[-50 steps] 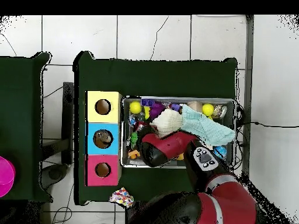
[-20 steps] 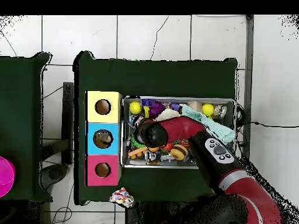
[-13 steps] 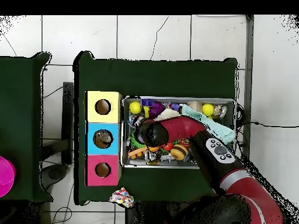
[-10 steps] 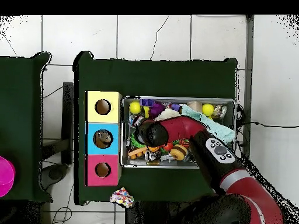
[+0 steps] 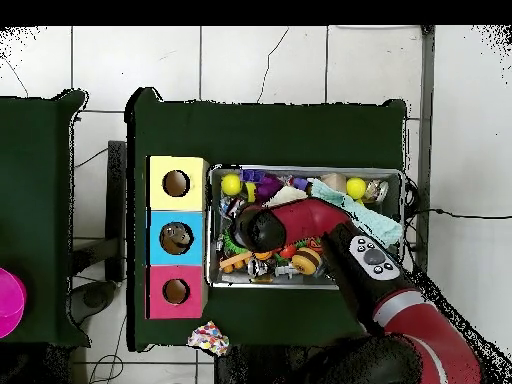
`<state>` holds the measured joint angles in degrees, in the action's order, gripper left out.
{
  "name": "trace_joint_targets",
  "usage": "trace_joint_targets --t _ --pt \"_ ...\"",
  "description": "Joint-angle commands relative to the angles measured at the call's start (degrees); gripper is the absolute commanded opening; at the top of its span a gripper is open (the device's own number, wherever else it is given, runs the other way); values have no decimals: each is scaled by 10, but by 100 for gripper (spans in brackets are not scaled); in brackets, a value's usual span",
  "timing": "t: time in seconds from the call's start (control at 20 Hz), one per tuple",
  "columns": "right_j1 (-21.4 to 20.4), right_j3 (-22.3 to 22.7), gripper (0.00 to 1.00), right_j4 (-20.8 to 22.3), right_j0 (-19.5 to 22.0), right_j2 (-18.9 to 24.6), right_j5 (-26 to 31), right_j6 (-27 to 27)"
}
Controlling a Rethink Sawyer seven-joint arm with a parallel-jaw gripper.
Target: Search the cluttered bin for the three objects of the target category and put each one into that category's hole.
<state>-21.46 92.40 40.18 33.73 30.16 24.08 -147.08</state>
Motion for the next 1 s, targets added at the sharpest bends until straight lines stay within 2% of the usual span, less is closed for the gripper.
trace_joint_targets --t 0.05,0.3,0.45,0.7,1.0 --pt "17 41 0 63 -105 30 -24 85" --pt "-50 58 0 96 -159 -23 -94 0" --pt "-80 82 0 83 -162 -28 -113 -27" --pt "-99 129 0 44 -121 18 -131 -22" --pt "-111 144 0 23 -106 39 -121 -2"
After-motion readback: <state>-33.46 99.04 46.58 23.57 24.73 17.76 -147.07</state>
